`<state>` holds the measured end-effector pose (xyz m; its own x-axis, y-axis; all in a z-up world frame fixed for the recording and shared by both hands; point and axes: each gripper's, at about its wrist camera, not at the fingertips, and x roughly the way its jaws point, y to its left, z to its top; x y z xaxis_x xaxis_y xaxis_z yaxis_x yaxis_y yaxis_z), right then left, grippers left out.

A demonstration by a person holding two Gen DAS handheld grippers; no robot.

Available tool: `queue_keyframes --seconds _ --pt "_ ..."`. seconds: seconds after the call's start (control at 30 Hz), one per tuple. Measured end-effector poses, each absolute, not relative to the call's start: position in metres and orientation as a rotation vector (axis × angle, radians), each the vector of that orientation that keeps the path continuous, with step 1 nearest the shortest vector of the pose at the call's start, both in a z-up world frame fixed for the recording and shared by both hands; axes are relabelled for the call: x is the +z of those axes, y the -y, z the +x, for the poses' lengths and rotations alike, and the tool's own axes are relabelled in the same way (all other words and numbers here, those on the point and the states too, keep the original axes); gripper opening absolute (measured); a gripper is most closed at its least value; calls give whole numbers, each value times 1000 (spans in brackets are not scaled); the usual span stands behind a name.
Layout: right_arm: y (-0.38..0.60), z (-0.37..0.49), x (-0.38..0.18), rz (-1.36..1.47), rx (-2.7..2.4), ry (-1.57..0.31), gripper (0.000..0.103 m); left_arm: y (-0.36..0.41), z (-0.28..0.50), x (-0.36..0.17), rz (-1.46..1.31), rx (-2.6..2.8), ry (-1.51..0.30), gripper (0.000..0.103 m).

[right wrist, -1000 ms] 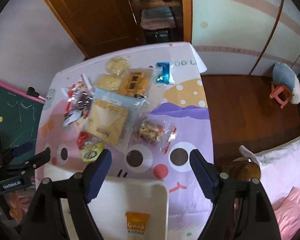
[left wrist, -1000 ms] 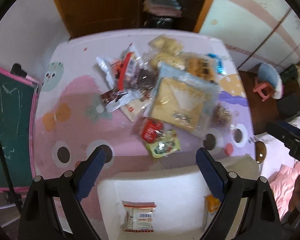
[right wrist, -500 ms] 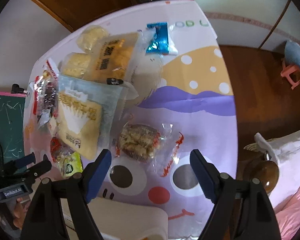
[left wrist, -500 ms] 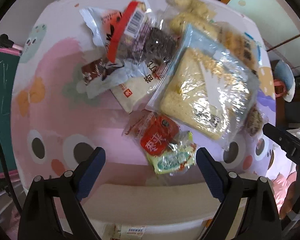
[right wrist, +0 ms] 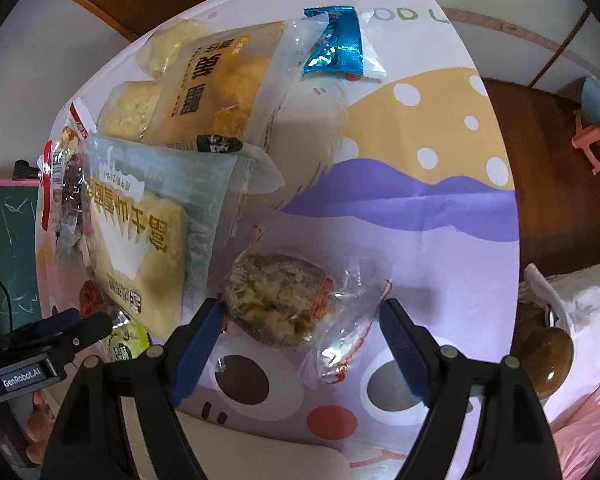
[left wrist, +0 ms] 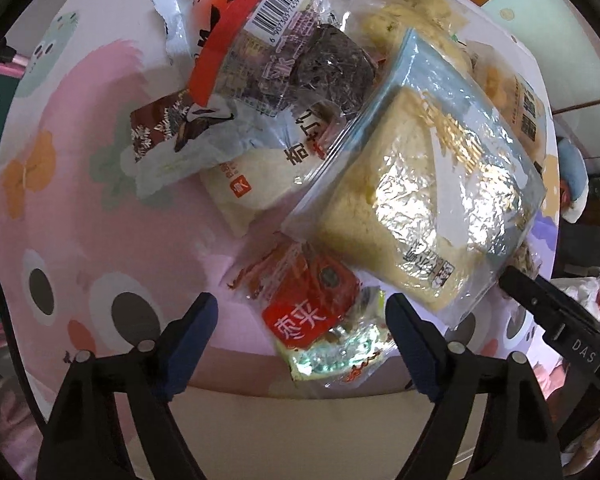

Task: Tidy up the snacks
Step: 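Grasp a red-wrapped candy with the left tool while the right tool grasps a clear nut pack, then carry the red candy with the left tool while the right tool carries the nut pack to the tray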

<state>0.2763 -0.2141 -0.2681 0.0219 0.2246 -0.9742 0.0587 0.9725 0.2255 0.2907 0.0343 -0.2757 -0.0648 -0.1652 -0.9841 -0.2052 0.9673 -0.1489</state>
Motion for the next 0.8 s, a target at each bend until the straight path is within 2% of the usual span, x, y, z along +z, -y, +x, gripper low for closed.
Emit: queue_keyframes --seconds 0.17,0.27,0.43,0.57,0.8 --pt "217 278 -270 225 139 -1542 79 -34 286 -285 -293 50 -1644 79" --pt "214 276 -267 228 172 -1524 66 -32 284 -286 -282 71 -1629 73" --pt "209 269 -264 217 193 -1514 62 -29 278 -280 -283 64 -1592 54" --pt "212 264 -259 228 205 -1507 55 -33 270 -269 -284 65 -1565 51" --pt "221 254 -240 251 220 -1482 53 -37 255 -229 -259 60 -1485 51"
